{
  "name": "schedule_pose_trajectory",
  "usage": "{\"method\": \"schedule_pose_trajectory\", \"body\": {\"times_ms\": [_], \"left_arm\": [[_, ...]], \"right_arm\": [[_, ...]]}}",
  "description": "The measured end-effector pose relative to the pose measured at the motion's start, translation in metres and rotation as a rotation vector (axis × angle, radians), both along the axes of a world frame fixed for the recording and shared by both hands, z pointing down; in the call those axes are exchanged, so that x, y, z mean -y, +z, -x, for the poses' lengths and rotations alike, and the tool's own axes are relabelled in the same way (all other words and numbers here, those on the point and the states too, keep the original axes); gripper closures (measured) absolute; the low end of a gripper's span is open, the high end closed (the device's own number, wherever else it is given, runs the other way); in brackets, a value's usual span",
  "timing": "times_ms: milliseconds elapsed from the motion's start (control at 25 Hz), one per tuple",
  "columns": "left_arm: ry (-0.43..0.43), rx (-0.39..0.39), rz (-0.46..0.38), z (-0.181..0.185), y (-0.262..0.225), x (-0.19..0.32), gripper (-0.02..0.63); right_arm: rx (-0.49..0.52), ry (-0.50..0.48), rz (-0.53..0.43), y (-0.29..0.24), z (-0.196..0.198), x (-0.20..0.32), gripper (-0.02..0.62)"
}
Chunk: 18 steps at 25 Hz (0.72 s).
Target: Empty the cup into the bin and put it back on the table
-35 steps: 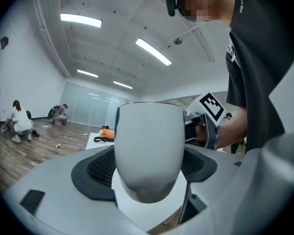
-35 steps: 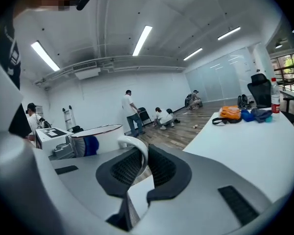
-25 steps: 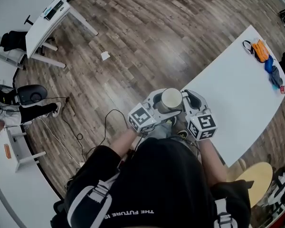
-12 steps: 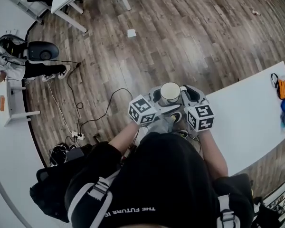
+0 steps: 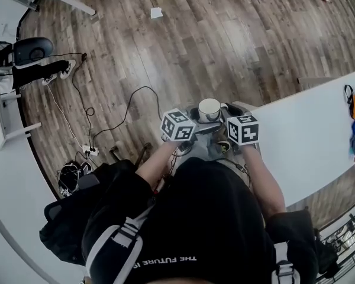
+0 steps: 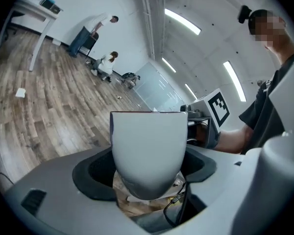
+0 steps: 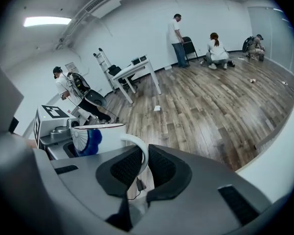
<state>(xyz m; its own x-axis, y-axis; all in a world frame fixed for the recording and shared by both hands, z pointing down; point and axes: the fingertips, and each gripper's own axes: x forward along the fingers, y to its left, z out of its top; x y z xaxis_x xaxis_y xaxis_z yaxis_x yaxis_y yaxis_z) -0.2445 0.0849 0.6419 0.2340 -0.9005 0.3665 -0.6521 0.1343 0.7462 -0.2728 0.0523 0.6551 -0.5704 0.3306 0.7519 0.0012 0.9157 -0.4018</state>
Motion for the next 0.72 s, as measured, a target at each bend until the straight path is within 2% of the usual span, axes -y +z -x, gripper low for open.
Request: {"method": "schedule_pose_trajectory", "body": {"times_ms": [120, 280, 720], "left_arm": [[-0.011, -0.073, 0.029, -0.005, 0.023, -0.003, 0.207], [-0.023, -0.128, 0.042, -0.007, 0.037, -0.002, 0.207], [-0.041, -0.168, 0.046, -0.015, 0.047, 0.002, 0.207]], "right_arm": [[-0.082, -0.013, 0.016, 0.025, -0.005, -0.004, 0.548], [-0.137, 0.000, 0.056, 0.043, -0.010, -0.003, 0.547], [-0.174, -0.039, 0.055, 0.054, -0.017, -0.001, 0.547]]}}
